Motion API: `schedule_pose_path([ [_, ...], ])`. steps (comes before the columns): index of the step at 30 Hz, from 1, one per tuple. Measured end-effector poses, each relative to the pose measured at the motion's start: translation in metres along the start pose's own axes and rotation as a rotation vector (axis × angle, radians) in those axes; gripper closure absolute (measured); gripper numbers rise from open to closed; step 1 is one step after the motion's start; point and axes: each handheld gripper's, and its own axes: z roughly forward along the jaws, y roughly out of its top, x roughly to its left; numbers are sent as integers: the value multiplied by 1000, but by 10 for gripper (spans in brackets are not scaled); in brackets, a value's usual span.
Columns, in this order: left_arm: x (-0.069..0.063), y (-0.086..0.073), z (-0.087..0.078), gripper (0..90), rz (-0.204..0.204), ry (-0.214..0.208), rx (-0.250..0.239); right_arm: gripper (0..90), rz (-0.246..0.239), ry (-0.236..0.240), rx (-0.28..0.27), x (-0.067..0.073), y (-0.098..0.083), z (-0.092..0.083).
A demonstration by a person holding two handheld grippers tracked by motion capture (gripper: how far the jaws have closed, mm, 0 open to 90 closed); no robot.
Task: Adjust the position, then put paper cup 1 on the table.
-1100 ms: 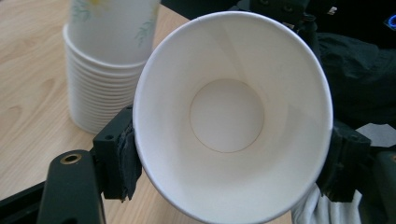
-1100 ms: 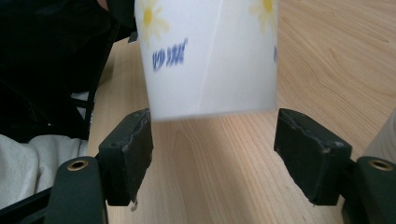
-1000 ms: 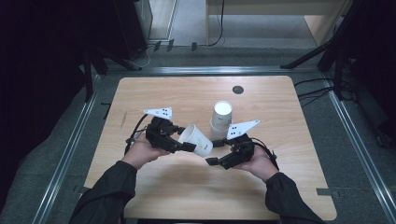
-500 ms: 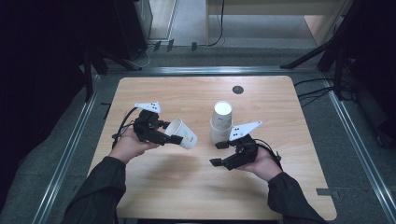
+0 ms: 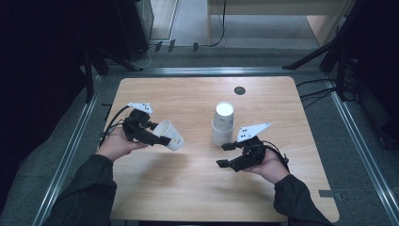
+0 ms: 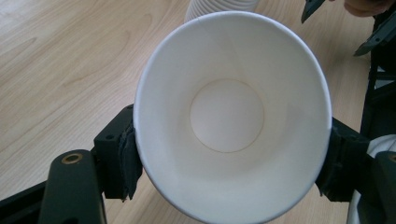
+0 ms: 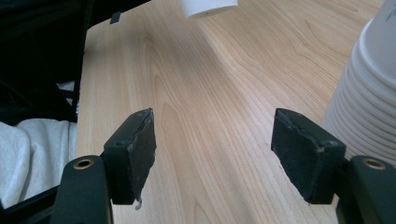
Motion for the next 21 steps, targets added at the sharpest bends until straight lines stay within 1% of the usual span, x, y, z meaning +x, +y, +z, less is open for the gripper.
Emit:
schedule_pose_path([
  [6, 5, 1, -5, 237, 2, 23, 28, 322, -1, -7, -1, 0, 0, -1],
  [8, 10, 0, -7, 237, -11, 23, 27, 328, -2, -18, -9, 0, 1, -2],
  [12, 17, 0, -12, 238, -17, 60, 47, 329, 3, -19, -15, 0, 1, -4],
  [18, 29, 0, -19, 238, -34, 110, 85, 329, 2, -21, -21, 0, 1, -5],
  [19, 33, 0, -21, 238, -42, 123, 88, 329, 0, -24, -22, 0, 1, -4],
  [21, 37, 0, -22, 237, -50, 127, 92, 329, 5, -23, -19, -1, 2, -4],
])
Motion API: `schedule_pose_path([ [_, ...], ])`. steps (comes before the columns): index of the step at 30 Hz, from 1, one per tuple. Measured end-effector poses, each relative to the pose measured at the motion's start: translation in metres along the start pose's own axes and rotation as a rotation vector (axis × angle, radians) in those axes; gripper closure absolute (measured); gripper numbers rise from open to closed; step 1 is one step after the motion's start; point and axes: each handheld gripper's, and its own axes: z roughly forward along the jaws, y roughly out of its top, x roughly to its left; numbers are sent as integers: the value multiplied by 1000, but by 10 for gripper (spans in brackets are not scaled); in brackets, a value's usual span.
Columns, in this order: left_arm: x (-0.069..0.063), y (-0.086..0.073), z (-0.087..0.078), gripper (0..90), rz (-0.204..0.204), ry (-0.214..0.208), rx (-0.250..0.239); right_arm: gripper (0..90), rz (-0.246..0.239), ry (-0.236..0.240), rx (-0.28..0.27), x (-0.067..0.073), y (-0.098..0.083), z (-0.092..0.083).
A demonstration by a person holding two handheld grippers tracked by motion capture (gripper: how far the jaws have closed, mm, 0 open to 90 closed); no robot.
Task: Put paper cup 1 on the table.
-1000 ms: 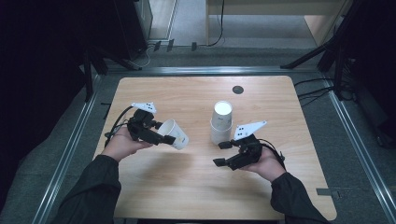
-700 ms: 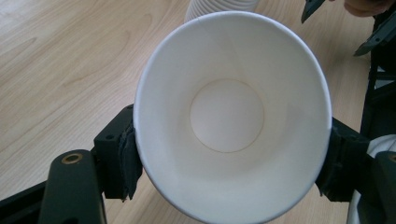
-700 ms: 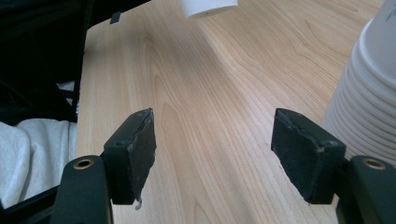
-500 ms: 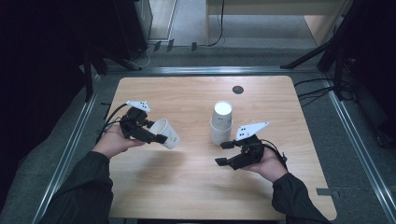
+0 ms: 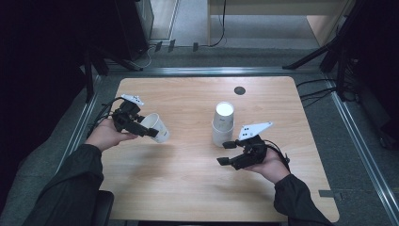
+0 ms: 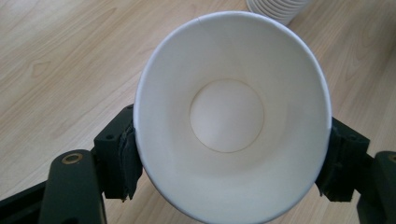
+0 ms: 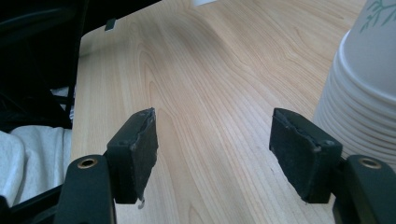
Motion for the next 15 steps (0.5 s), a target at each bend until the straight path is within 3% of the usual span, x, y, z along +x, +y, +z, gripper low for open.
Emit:
schedule_pose_path([
  [9, 17, 5, -2, 237, -27, 53, 28, 329, 8, 1, 11, 0, 0, 1],
  [15, 27, 10, 4, 237, -34, 110, 86, 330, 10, 4, 5, -1, -1, 0],
])
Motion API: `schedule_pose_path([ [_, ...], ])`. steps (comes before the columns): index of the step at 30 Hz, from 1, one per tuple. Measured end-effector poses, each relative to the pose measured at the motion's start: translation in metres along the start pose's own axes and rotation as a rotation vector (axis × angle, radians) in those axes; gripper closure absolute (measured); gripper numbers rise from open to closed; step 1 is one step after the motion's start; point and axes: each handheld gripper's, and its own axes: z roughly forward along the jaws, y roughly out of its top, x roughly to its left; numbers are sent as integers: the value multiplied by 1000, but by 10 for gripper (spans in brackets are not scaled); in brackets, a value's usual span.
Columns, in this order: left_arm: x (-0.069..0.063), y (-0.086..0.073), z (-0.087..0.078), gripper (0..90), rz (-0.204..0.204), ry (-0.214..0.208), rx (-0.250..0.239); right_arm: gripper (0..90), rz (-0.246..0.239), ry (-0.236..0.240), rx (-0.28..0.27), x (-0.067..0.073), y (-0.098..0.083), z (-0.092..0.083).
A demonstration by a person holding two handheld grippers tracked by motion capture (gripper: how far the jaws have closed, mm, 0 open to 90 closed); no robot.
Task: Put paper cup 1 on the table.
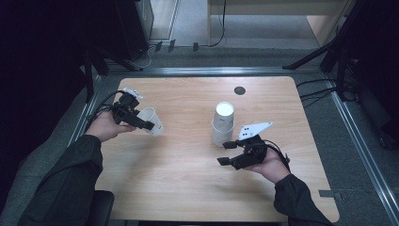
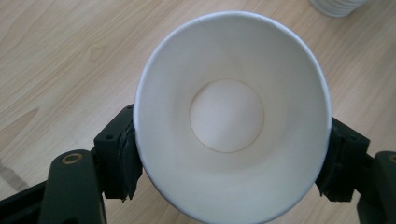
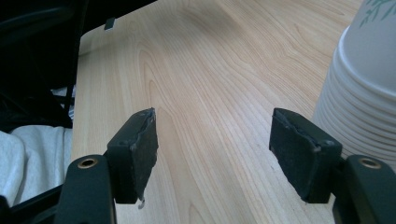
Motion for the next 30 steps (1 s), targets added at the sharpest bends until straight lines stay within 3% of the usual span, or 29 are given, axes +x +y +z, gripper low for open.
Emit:
schedule_pose_path([
  [10, 15, 1, 17, 237, -34, 53, 61, 332, 0, 5, 3, 0, 0, 1],
  [15, 16, 2, 22, 237, -16, 78, 71, 332, 3, 9, -2, 0, 0, 0],
  [24, 16, 2, 34, 236, 0, 136, 139, 334, 4, 11, 3, 0, 0, 2],
  [30, 12, 2, 38, 234, 28, 150, 156, 334, 4, 10, 3, 0, 0, 2],
])
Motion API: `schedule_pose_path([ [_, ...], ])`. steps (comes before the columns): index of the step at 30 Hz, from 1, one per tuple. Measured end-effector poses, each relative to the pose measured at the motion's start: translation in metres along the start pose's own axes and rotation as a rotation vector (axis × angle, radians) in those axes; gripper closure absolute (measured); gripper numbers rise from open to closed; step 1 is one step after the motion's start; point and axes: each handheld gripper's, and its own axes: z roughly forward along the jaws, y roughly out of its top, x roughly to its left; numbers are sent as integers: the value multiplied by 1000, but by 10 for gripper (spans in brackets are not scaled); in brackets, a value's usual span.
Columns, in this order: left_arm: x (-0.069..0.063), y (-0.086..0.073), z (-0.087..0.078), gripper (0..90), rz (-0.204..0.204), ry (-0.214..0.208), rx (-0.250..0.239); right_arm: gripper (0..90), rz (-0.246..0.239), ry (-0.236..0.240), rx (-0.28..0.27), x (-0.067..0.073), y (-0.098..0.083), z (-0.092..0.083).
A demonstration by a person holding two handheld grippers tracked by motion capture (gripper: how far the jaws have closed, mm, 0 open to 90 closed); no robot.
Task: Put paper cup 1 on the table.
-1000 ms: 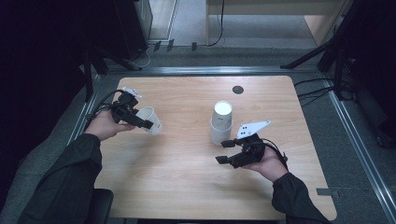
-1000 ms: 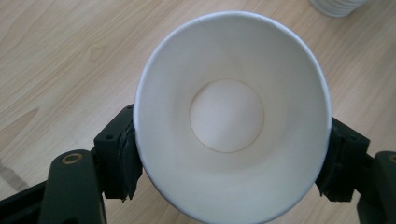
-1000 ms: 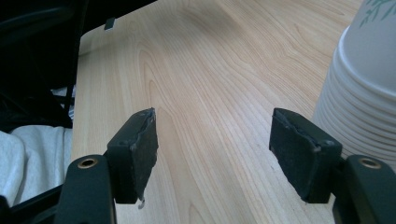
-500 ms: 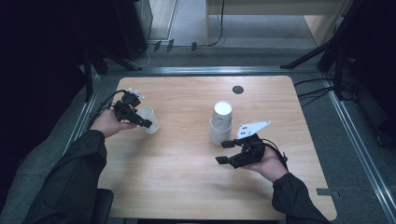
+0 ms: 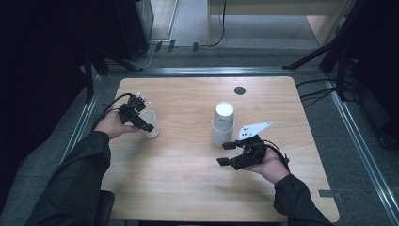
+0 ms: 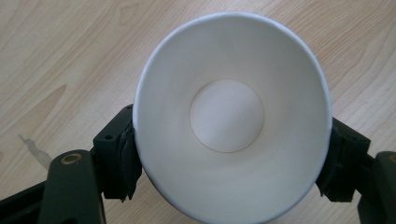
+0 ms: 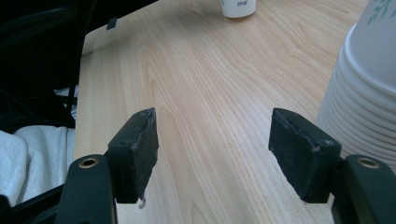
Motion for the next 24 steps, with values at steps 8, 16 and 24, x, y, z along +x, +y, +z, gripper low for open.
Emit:
schedule_pose_path([
  [8, -2, 1, 3, 228, 12, 17, 19, 335, 0, 3, 0, 1, 0, 0],
  [16, -4, 2, 3, 220, 11, 17, 26, 336, 2, 2, -1, 1, 0, 0],
  [24, -5, 3, 4, 199, 4, -11, 21, 336, -2, 1, 0, 1, 1, 1],
])
